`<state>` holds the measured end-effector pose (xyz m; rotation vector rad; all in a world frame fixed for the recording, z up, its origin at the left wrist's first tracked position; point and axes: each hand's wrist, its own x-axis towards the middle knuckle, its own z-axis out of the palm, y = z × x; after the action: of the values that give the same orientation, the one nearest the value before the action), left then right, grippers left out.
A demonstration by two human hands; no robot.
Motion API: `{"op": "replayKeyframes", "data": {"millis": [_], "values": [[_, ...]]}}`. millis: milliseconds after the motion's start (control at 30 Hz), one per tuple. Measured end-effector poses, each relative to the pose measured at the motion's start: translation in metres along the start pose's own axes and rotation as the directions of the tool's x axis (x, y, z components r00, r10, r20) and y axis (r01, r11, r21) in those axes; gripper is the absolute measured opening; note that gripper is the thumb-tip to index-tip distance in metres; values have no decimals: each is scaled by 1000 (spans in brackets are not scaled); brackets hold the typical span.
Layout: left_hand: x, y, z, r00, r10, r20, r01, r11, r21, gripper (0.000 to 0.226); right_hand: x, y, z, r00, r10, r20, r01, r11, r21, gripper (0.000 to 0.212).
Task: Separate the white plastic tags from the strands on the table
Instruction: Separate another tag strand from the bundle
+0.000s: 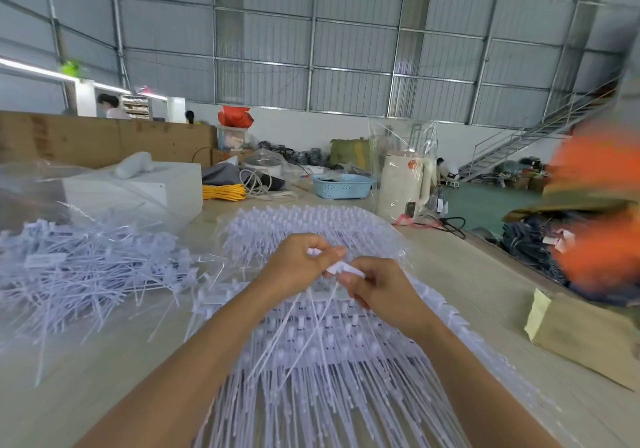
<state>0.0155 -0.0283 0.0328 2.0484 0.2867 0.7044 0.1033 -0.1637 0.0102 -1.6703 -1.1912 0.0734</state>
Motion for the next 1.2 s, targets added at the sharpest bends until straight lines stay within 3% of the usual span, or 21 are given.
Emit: {"op": "replayKeyframes", "data": {"millis": [100,233,367,433,500,567,633,667,733,800,833,900,933,967,1000,1033,1100,1167,1200], "values": [[-2,0,-1,998,-26,62,23,999,47,30,-1,-1,1,1000,3,9,-3,1000,26,28],[-2,2,3,999,-18,40,11,985,170,32,1,1,5,996,-76,-35,74,995,-73,17],[0,4,2,991,-132,34,131,991,11,34,3,6,10,986,-147,-80,131,975,-182,11],[-2,6,0,984,-163,70,166,985,-35,32,0,5,11,964,-249,-97,203,918,-340,13],[-4,9,0,973,-198,123,206,977,-55,35,-2,6,10,890,-453,-45,352,747,-565,15],[-6,13,-3,949,-255,184,273,958,-82,39,-2,5,11,841,-540,16,412,622,-666,10],[-8,19,-15,891,-295,345,370,912,-176,34,2,9,7,856,-516,-12,377,640,-669,9],[-9,22,-23,850,-267,455,413,873,-259,33,4,14,2,877,-472,-91,300,687,-662,13],[-8,29,-38,817,-146,558,426,805,-413,35,4,27,-14,932,-216,-292,54,878,-476,22],[-4,32,-44,864,-122,488,408,737,-539,30,3,36,-31,894,93,-438,-79,996,50,27],[0,30,-42,898,-157,411,392,709,-586,27,2,38,-39,846,241,-476,-65,932,356,29],[5,21,-34,941,-234,245,335,755,-564,26,1,34,-50,812,452,-369,57,568,821,28],[6,15,-30,944,-272,186,329,795,-509,24,0,30,-52,841,468,-272,83,384,919,24],[6,10,-25,941,-307,145,339,831,-441,22,0,24,-52,881,435,-186,71,267,961,19],[5,6,-20,937,-327,125,350,858,-376,23,-1,18,-48,920,374,-115,29,228,973,17],[4,4,-16,936,-330,123,352,880,-317,26,-1,12,-41,949,309,-54,-32,266,963,16],[1,4,-6,936,-312,165,347,900,-265,37,-1,0,-24,973,229,37,-156,526,836,7],[-2,9,4,920,-296,256,362,892,-270,55,0,-6,-5,985,163,63,-170,822,544,5],[-4,12,8,910,-288,298,372,885,-279,62,0,-8,2,990,122,65,-138,901,412,11]]}}
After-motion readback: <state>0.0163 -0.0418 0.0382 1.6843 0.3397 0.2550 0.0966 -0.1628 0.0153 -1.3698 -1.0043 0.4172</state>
